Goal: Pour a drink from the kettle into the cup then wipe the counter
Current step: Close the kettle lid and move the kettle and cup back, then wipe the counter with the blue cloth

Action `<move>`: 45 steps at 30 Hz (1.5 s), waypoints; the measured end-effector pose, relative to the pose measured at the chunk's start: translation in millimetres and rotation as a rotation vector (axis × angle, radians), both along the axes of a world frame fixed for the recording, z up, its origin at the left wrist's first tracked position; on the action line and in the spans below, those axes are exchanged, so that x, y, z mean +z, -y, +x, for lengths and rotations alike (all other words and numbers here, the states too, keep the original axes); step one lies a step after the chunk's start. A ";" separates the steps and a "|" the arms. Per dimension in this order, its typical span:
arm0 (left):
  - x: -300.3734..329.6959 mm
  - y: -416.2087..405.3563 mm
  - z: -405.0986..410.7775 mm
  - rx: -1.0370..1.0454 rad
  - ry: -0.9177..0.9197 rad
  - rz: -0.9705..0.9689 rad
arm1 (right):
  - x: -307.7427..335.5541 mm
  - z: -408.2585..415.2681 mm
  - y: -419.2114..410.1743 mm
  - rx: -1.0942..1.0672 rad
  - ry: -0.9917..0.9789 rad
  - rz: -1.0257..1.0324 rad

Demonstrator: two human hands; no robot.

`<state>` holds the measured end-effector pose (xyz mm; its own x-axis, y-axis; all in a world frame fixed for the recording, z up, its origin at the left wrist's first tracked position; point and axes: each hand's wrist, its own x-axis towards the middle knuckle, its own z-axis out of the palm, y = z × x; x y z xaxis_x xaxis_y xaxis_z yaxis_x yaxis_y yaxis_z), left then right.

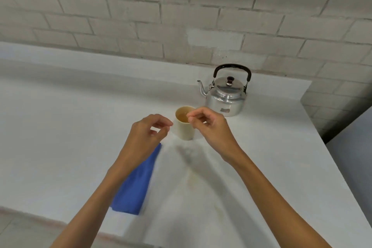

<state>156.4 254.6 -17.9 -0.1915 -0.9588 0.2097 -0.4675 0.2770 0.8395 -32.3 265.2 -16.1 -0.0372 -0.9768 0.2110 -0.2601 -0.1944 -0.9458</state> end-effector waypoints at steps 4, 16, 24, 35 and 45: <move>-23.3 -14.0 22.7 0.080 0.003 0.084 | -23.9 25.9 -3.1 0.052 -0.011 0.073; -79.5 -48.2 65.0 0.396 0.404 0.498 | -88.6 87.3 30.6 0.095 -0.225 0.282; -92.4 -52.1 76.5 0.374 0.340 0.572 | -107.4 114.4 50.9 0.027 -0.421 0.368; -70.7 -52.3 62.1 0.103 0.185 0.763 | -85.2 84.4 24.5 -0.053 -0.288 0.214; -71.1 -61.0 9.8 -0.150 0.223 0.760 | -86.8 22.5 -13.7 -0.223 -0.340 0.251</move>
<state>166.1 315.7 -89.1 -0.2895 -0.7847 -0.5482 -0.6497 -0.2595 0.7145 -9.9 278.9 -102.9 -0.2212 -0.9752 0.0058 -0.5726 0.1250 -0.8102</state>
